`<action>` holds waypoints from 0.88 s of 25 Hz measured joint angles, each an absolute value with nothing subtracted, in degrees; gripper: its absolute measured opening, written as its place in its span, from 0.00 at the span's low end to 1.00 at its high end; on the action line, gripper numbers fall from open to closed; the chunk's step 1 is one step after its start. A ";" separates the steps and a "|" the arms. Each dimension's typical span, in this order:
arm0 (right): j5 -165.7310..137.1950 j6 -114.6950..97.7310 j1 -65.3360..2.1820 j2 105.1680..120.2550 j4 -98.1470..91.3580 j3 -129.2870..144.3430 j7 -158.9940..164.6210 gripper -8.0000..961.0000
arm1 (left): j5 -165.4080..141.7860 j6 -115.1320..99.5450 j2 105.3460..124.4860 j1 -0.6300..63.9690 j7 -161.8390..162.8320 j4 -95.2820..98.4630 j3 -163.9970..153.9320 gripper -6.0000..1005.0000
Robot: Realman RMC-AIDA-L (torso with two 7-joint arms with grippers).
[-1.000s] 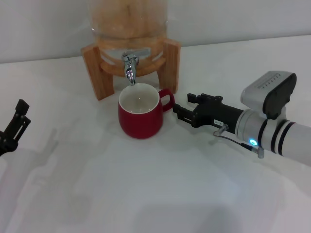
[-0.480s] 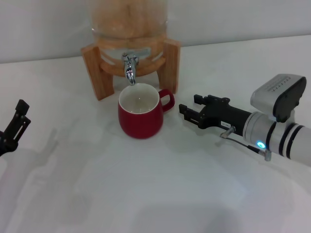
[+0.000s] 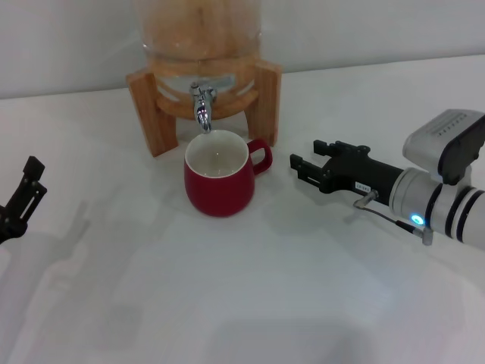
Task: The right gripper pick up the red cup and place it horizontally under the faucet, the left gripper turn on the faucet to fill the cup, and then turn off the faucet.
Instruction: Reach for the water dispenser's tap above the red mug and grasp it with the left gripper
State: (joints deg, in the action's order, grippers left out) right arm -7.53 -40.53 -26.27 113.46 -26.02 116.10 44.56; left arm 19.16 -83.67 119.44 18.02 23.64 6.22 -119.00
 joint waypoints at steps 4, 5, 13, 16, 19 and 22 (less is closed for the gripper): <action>-7.48 -41.24 -25.94 113.04 -26.02 115.14 44.56 0.58 | 19.16 -83.67 119.48 18.02 23.64 6.11 -119.00 0.85; -7.52 -41.57 -25.75 112.95 -26.02 114.66 44.56 0.58 | 19.16 -83.67 119.49 18.02 23.64 6.09 -119.00 0.85; -7.57 -47.48 -24.10 112.47 -25.37 110.44 43.28 0.57 | 19.16 -83.67 119.53 18.02 23.64 6.07 -119.00 0.85; -7.56 -49.04 -23.44 112.59 -25.28 109.28 42.51 0.57 | 19.16 -83.67 119.54 18.02 23.64 6.13 -119.00 0.85; -7.57 -49.16 -23.37 112.54 -25.26 109.34 42.51 0.57 | 19.16 -83.67 119.52 18.02 23.64 6.22 -119.00 0.85; -8.24 -49.54 -23.10 112.59 -25.23 109.65 42.78 0.57 | 19.16 -83.67 119.48 18.02 23.61 6.27 -119.00 0.85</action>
State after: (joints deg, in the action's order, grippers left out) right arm -8.24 -49.54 -23.10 112.59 -25.23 109.65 42.78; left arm 19.16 -83.67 119.48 18.02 23.61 6.27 -119.00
